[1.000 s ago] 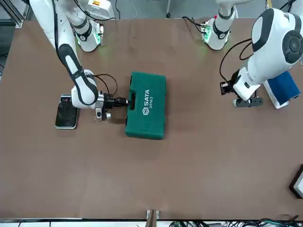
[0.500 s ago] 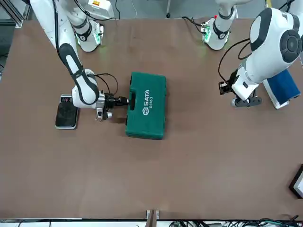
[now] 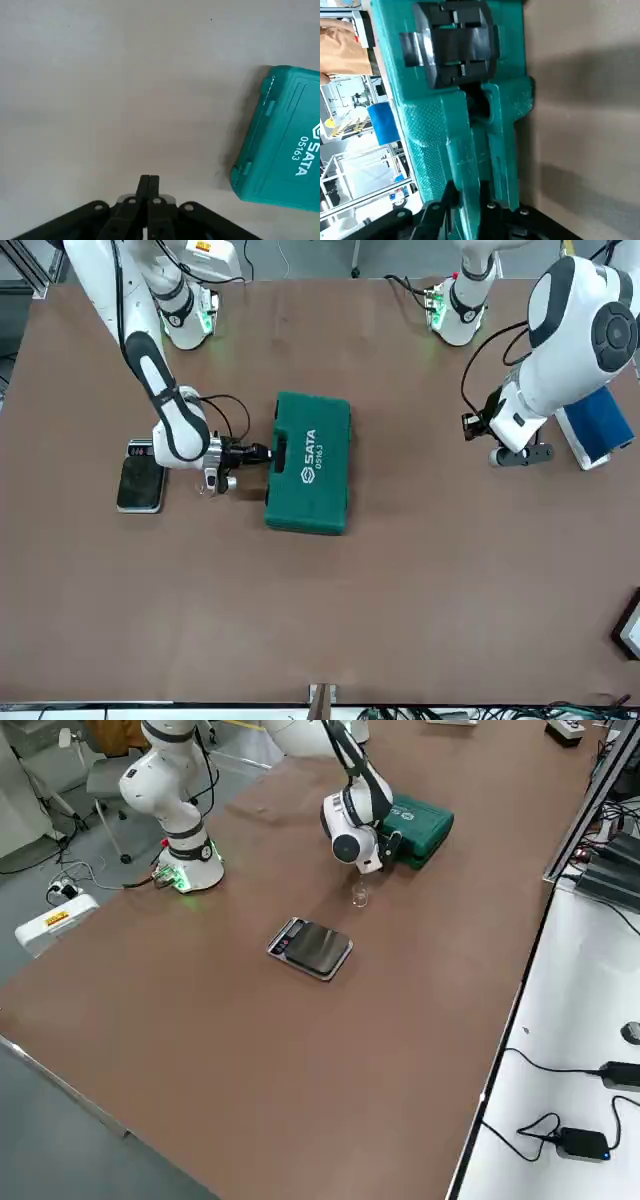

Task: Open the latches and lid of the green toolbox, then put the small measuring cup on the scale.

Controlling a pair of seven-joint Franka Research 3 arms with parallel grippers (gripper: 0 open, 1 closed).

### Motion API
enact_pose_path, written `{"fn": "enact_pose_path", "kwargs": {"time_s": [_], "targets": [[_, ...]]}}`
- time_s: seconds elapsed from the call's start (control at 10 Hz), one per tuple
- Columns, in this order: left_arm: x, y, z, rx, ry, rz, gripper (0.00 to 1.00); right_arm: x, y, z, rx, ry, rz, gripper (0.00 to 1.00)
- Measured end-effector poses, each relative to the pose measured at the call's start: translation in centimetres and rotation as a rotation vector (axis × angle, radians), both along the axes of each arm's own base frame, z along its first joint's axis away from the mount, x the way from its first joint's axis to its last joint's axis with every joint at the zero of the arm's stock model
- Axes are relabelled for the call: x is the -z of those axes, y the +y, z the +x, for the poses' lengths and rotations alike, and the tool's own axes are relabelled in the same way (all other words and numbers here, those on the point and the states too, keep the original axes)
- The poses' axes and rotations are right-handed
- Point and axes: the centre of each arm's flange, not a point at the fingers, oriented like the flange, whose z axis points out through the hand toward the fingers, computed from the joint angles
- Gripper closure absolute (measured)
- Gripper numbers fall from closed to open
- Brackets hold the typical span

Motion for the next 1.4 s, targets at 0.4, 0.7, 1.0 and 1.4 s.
{"fn": "enact_pose_path", "kwargs": {"time_s": [0.4,0.7,1.0,1.4], "targets": [[-0.2,0.0,0.1,-0.001,-0.006,-0.001,0.99,-0.1,0.0,0.1,0.001,0.012,0.013,0.78],[-0.5,0.0,0.1,-0.001,-0.011,-0.002,0.99,-1.5,0.4,0.4,0.013,0.035,0.025,0.78],[-0.6,0.1,0.2,-0.003,-0.013,-0.003,0.99,-4.3,1.2,0.9,0.033,0.046,0.029,0.78],[-0.7,0.1,0.3,-0.004,-0.018,-0.004,0.99,-7.3,2.3,1.1,0.048,0.061,0.029,0.79]]}}
